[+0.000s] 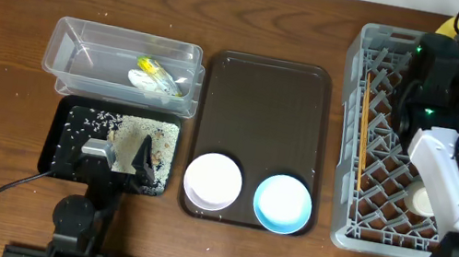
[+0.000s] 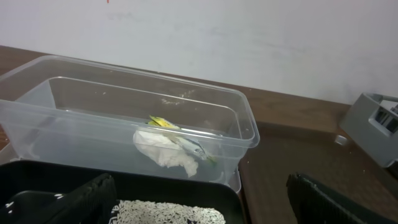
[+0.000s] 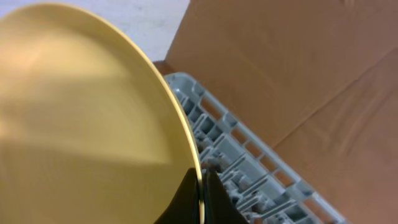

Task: Sort waste into correct bins and load items into the dishwasher rack
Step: 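Lift the yellow plate and stand it upright in the rack's back row, then reach the right gripper down to the light-blue bowl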

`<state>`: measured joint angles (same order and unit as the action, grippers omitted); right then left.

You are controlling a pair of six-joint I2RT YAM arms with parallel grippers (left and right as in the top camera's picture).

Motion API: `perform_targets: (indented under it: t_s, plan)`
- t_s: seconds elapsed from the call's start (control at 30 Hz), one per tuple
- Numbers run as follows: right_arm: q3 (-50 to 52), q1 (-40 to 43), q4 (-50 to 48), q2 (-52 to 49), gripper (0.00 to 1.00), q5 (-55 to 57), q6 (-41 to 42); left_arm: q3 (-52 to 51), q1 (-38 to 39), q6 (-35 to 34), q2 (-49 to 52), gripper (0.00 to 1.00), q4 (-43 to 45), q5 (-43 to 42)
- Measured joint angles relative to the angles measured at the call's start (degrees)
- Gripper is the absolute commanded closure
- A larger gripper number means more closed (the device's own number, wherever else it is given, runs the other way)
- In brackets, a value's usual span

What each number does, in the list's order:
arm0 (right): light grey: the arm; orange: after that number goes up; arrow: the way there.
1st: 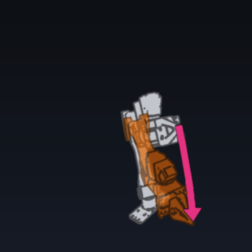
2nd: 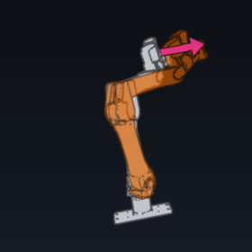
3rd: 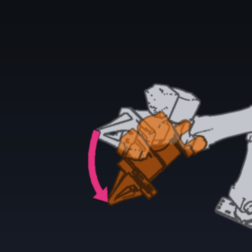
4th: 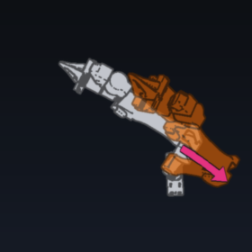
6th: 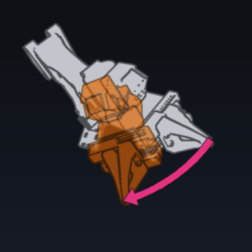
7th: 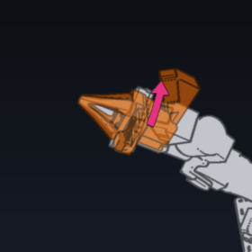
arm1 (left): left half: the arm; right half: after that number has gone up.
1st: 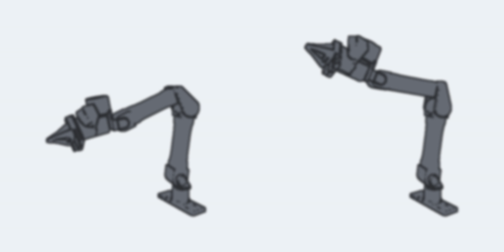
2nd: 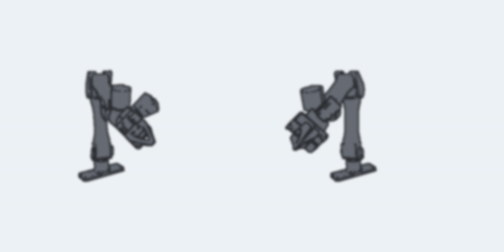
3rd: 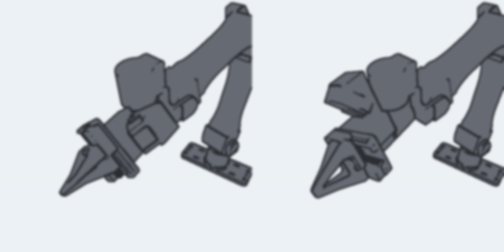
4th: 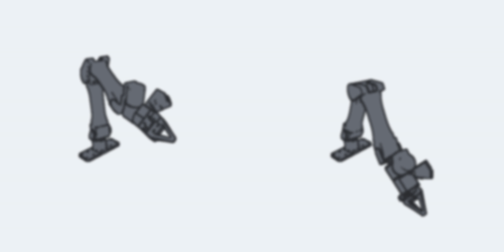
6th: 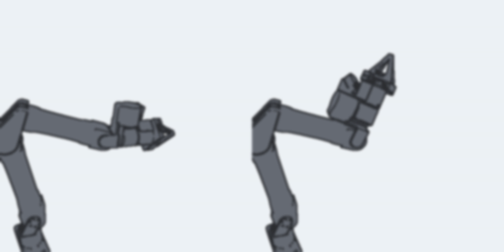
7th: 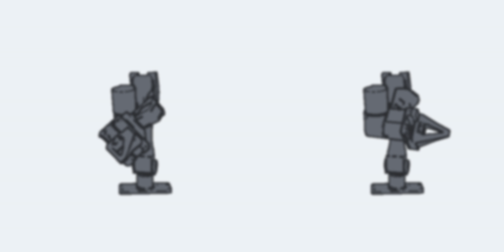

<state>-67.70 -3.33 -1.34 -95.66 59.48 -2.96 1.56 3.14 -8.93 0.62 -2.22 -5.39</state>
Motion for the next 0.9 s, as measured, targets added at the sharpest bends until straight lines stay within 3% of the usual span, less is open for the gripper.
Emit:
perform_targets:
  t_s: [0.2,0.27,0.33,0.37,0.5,0.7,0.8,0.9]
  plan:
    - [0.00,0.00,0.26,-1.62,0.97,0.81,-5.25,0.00,0.00,0.00,0.00,0.09,0.00,0.00]
    - [0.00,-0.02,0.98,-2.84,0.81,0.90,-5.79,0.00,0.00,0.00,0.00,0.09,0.00,0.00]
    - [0.00,-0.26,2.12,-4.04,0.48,0.96,-6.16,0.00,0.00,0.00,0.00,0.10,0.00,-0.02]
    - [0.00,-0.59,2.84,-4.57,0.39,0.76,-6.64,0.00,0.00,0.00,0.00,0.10,0.02,0.00]
    - [0.00,-4.24,3.54,-5.09,0.26,0.35,-7.28,0.00,0.00,0.00,0.00,0.09,0.00,0.00]
    - [-0.11,-12.85,11.13,-1.20,0.28,-3.89,-6.51,0.00,0.00,0.00,0.00,0.09,0.00,-0.02]
    - [-0.76,-16.26,19.71,2.89,0.30,-11.78,-2.71,0.00,0.00,0.00,0.00,0.10,0.00,0.00]
    - [-2.58,-17.57,29.68,7.28,0.35,-27.02,4.24,0.00,0.00,0.00,0.00,0.09,0.00,-0.02]
